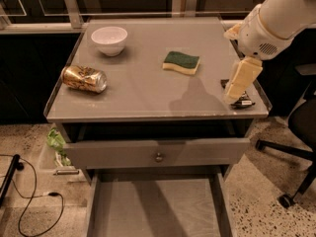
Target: Place sponge into middle drawer
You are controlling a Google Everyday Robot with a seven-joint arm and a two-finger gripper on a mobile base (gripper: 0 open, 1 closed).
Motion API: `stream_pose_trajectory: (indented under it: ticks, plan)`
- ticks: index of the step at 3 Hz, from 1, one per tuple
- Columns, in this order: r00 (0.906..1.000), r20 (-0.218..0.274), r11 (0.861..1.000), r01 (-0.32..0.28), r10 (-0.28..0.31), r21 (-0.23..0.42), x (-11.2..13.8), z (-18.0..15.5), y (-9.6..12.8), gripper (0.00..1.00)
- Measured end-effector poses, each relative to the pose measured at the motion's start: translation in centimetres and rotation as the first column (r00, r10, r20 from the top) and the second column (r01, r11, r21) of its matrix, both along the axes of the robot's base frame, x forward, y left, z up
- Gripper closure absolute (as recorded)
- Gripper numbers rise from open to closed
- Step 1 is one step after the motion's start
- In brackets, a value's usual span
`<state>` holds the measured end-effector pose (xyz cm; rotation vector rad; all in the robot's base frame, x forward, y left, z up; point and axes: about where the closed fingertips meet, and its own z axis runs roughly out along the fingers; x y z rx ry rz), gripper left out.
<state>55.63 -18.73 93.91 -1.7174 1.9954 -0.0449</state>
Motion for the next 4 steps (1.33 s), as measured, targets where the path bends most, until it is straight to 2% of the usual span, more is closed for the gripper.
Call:
stream_pose_trajectory:
  ticks: [1, 2, 3, 4]
  plan:
    - [0.9997, 0.019, 0.997, -0.017, 0.015, 0.079, 2.6, -1.6, 0.9, 0.00]
    - [0.9997, 0.015, 0.986, -0.020, 0.018, 0.168, 6.0, -3.4, 2.0, 0.00]
    - [0.9997, -0.009, 0.967, -0.020, 0.023, 0.254, 8.7, -4.5, 2.8, 0.00]
    - [0.9981, -0.051, 0.939, -0.014, 0.034, 0.345, 11.0, -5.8, 3.7, 0.00]
